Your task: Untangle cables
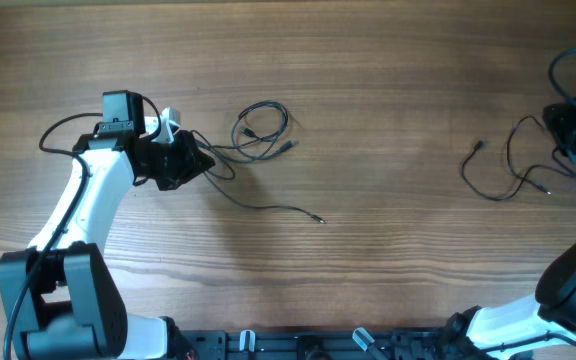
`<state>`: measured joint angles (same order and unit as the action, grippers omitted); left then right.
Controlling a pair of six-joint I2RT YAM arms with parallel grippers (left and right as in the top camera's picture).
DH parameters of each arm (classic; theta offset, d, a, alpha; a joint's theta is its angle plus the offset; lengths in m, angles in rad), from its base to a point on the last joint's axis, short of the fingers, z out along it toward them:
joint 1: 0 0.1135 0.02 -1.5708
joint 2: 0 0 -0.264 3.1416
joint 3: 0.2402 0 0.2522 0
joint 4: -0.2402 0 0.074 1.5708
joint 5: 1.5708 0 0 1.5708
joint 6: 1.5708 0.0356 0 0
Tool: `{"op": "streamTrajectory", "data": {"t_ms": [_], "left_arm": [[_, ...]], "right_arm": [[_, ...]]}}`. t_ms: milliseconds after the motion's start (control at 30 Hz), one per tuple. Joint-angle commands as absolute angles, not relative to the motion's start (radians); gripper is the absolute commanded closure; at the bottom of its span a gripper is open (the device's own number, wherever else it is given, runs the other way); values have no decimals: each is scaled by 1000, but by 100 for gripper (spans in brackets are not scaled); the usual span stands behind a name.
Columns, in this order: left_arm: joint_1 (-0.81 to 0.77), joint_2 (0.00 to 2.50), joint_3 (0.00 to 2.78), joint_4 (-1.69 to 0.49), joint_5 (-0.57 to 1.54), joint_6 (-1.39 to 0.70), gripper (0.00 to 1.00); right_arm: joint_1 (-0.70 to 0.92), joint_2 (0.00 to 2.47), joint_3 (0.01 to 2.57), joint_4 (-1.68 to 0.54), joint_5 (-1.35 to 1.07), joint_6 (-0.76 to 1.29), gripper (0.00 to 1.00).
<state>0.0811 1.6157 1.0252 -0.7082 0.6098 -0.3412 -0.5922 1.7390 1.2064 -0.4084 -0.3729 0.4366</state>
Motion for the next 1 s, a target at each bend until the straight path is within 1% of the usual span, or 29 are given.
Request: {"op": "streamTrajectory", "data": {"t_ms": [0,33,100,167,200,267,300,367,533,633,700,767,800,833,900,967], "left_arm": [[77,1599,1025,-708,608,-321,96],[77,1599,1025,-708,608,-321,96],[77,1599,1025,-708,608,-321,96],[77,1599,1025,-708,608,-321,96],[77,1599,1025,-708,608,-321,96],[77,1599,1025,-708,608,-321,96],[77,1599,1025,-708,608,-321,96],[77,1599,1025,-709,608,-321,96],[77,1599,1025,-709,608,-321,96],[77,1599,1025,-709,608,-321,96],[77,1599,1025,-709,608,-321,96],[77,1599,1025,-709,608,-321,96],[77,1599,1025,-709,608,-321,96],[77,1599,1025,-709,608,-321,96],[77,1599,1025,-709,608,-321,96],[77,1599,1025,-709,608,-321,96]], "right_arm": [[-567,1730,1219,-545,-698,209,50],[-555,1730,1219,-618,-738,138,49],[-521,1730,1219,-702,-710,62,48],[-468,1730,1201,-731,-525,67,49],[-445,1730,1185,-723,-424,100,52],[-400,1731,1147,-706,-228,169,62],[-389,1731,1133,-704,-164,203,63],[-384,1731,1109,-704,-83,273,60],[-387,1731,1045,-700,-15,329,60],[-387,1731,967,-638,4,370,61],[-387,1731,919,-588,27,401,71],[-391,1731,905,-593,74,452,87],[-399,1731,905,-611,112,480,94],[-407,1731,905,-623,134,500,96],[-448,1731,905,-678,219,558,96],[-527,1731,905,-722,305,607,96]]}}
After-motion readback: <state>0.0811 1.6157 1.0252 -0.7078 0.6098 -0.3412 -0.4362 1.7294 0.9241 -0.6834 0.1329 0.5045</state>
